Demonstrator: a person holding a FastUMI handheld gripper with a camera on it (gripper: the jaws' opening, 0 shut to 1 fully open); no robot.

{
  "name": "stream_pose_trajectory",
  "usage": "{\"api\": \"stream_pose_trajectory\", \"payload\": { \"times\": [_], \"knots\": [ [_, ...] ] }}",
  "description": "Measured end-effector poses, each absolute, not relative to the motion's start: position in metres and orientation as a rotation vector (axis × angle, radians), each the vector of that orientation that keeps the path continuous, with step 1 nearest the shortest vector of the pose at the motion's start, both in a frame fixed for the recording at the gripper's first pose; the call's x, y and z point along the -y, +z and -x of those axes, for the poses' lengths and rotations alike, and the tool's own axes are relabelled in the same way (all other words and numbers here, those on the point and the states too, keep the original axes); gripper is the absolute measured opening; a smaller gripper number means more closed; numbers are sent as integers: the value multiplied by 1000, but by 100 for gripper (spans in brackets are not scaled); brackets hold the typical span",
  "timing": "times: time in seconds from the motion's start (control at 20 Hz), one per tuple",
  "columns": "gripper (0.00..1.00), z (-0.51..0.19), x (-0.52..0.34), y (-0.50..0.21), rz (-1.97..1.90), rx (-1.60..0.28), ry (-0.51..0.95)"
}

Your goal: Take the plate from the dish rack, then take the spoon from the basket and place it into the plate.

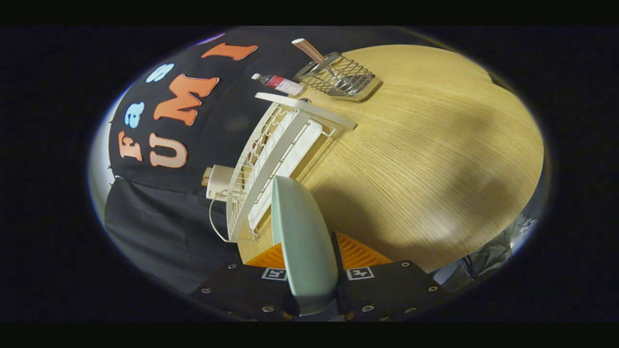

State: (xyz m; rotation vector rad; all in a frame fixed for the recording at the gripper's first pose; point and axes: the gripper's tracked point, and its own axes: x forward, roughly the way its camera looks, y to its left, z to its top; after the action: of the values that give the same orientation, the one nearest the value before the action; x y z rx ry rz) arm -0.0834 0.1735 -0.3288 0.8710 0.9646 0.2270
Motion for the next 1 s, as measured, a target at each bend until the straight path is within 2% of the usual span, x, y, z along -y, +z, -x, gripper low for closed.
{"api": "stream_pose_trajectory", "payload": {
  "times": [0.45, 0.55, 0.7, 1.0],
  "knots": [
    [32, 74, -191, -340, -811, -1030, 210],
    [39, 75, -185, -336, -767, -1033, 218],
    [65, 72, -167, -330, -712, -1020, 199],
    [94, 58, -122, -314, -591, -934, 154]
  ]
}}
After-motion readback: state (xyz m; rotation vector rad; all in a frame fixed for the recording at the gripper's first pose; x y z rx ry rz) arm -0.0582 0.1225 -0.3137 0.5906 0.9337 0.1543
